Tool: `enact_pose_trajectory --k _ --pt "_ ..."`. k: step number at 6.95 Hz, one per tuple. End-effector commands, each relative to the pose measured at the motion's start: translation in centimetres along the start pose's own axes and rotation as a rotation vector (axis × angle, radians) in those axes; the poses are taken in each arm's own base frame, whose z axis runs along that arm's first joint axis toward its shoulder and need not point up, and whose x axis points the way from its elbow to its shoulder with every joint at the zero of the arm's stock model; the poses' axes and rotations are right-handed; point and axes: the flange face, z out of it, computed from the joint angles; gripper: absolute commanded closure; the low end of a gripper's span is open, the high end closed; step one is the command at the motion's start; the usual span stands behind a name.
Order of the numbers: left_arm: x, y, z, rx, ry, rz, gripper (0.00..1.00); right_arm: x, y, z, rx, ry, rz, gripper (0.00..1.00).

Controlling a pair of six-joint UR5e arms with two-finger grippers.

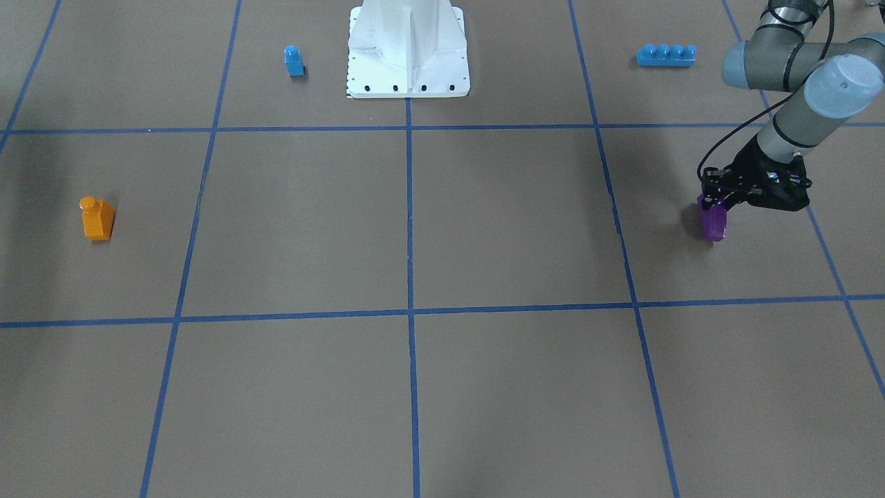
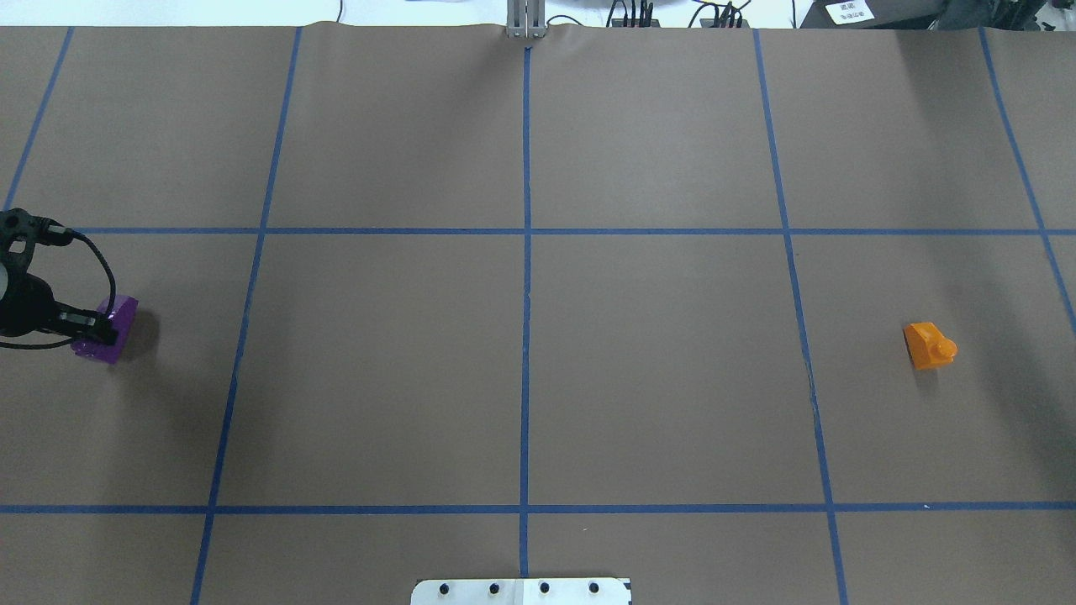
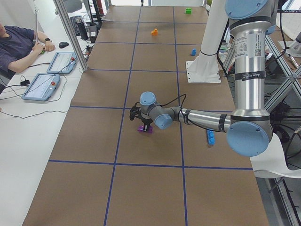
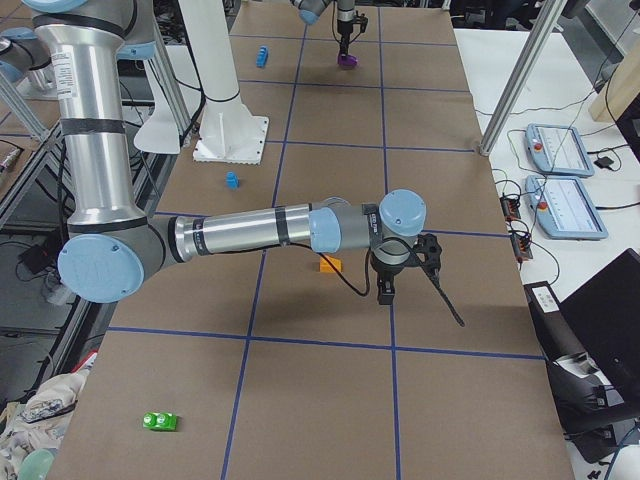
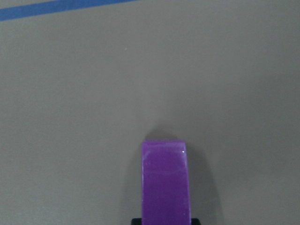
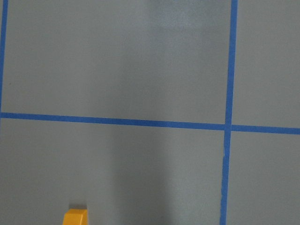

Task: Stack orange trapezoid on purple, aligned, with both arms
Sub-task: 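Lower the left gripper onto the purple trapezoid block and grasp it, then carry the purple block with the left gripper to the table center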

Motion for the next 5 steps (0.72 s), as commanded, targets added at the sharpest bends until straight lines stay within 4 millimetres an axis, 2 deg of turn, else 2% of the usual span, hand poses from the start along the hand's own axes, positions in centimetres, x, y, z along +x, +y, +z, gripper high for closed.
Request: enact_pose_trajectory --k 1,2,3,5 --pt "8.3 -4.9 -4.6 0.041 0.066 0.035 1.00 -0.1 0.2 0.3 0.016 0.002 -0.027 0.00" --pt "14.7 -9.3 -6.9 0.063 0.079 0.053 1.00 -0.1 0.2 0.2 0.018 0.002 -0.029 0.00" --pt "20.9 -11.9 -7.6 0.081 0.071 0.091 1.00 0.1 0.3 0.5 0.013 0.001 -0.023 0.00" --pt "33.3 -15.0 -6.1 0.114 0.080 0.190 1.00 0.2 0.3 0.5 0.012 -0.002 -0.020 0.00"
